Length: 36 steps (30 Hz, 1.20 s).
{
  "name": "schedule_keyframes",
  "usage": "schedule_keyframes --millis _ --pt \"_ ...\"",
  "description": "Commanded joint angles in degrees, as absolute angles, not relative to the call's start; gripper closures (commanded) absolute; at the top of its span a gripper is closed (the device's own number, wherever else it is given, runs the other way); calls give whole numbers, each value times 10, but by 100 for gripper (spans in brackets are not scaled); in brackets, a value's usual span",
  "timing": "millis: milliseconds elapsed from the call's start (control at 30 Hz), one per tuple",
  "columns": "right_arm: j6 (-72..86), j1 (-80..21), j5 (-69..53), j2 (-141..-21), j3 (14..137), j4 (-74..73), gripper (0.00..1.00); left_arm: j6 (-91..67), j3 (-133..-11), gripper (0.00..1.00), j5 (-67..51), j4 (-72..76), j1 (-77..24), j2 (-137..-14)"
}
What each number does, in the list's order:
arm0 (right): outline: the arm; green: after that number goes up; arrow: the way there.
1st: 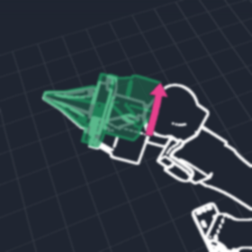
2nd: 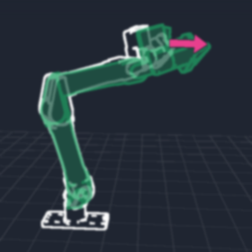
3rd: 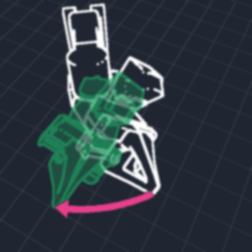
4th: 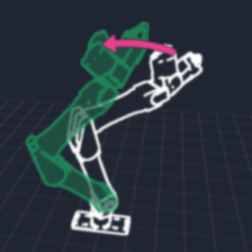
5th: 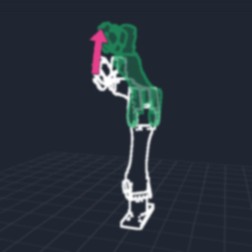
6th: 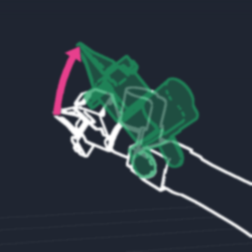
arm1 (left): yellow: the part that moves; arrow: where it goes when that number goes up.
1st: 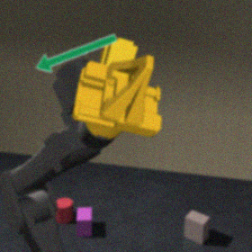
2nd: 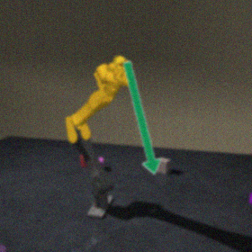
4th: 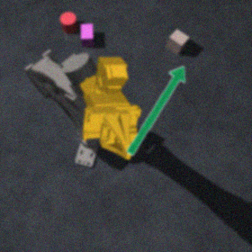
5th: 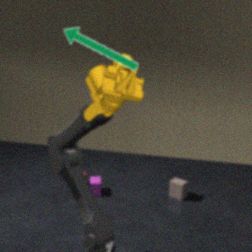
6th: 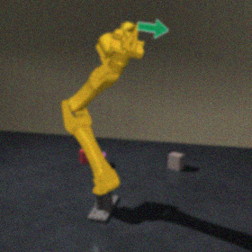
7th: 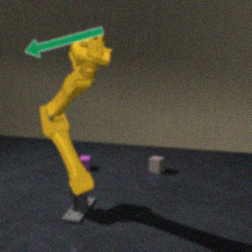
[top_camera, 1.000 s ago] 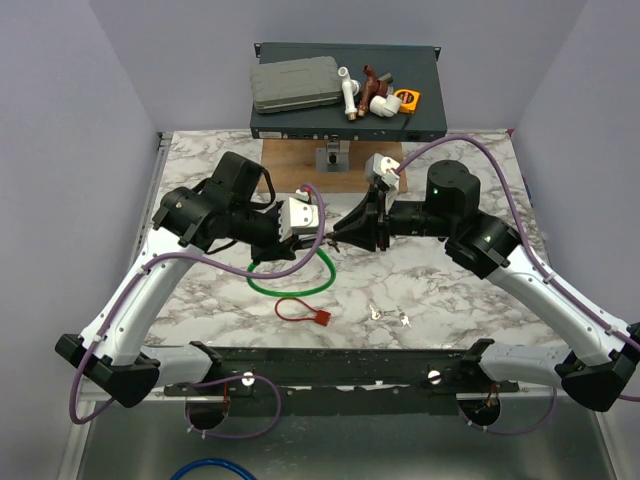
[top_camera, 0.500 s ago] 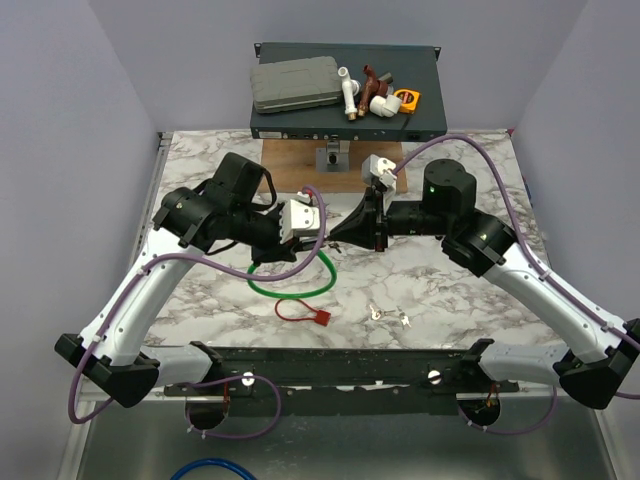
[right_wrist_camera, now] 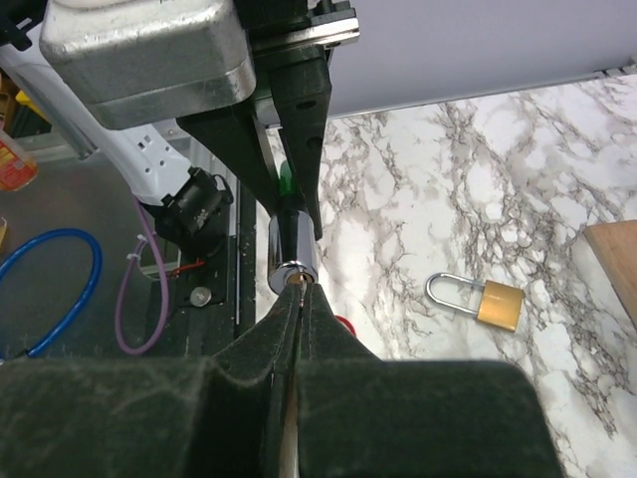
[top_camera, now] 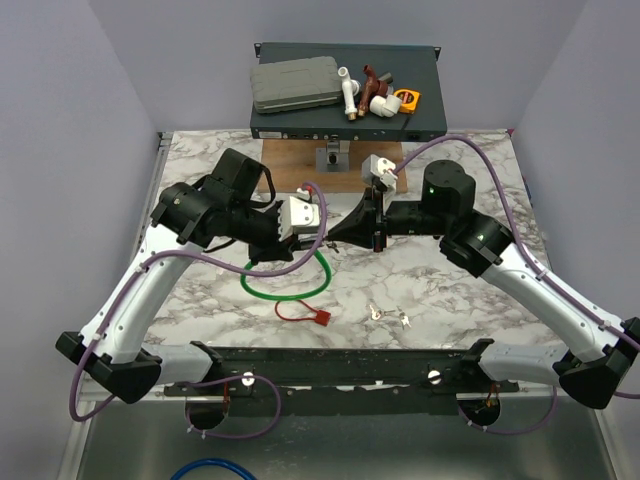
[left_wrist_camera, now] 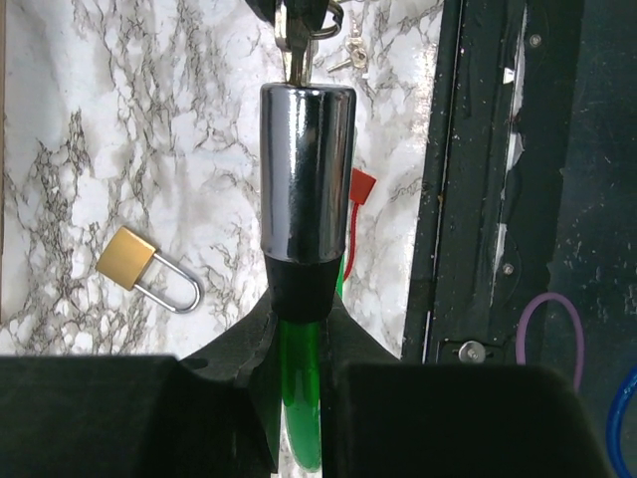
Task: Unlock with the key
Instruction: Unlock the lock.
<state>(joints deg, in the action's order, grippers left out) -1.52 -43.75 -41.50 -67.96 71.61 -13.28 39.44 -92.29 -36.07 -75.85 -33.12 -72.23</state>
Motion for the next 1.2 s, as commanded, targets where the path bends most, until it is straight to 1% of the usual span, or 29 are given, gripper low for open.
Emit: schedule_keyframes --millis 0,200,367,533,767,933,1033,1167 --pt "-1 -440 -443 -690 683 -118 99 348 -975 100 -398 -701 -335 -729" --pt "36 -440 -456 -693 659 -60 99 292 -979 100 -413 -664 -345 -744" --pt "52 -441 -464 -700 651 -43 99 269 -959 100 -369 -600 -387 -746" --pt "52 -440 -450 -690 625 -39 99 245 -1010 100 -350 -544 -389 -757" --pt "59 -441 -450 -685 608 -34 99 246 -1053 100 -352 -534 -385 -772" --pt "106 -440 -433 -694 613 -32 99 282 -1044 100 -298 -508 -390 -767" --pt "155 -440 -416 -706 624 -34 99 345 -1007 100 -239 -462 -403 -742" --pt "175 -439 -388 -715 649 -51 99 411 -976 100 -175 -423 -411 -721"
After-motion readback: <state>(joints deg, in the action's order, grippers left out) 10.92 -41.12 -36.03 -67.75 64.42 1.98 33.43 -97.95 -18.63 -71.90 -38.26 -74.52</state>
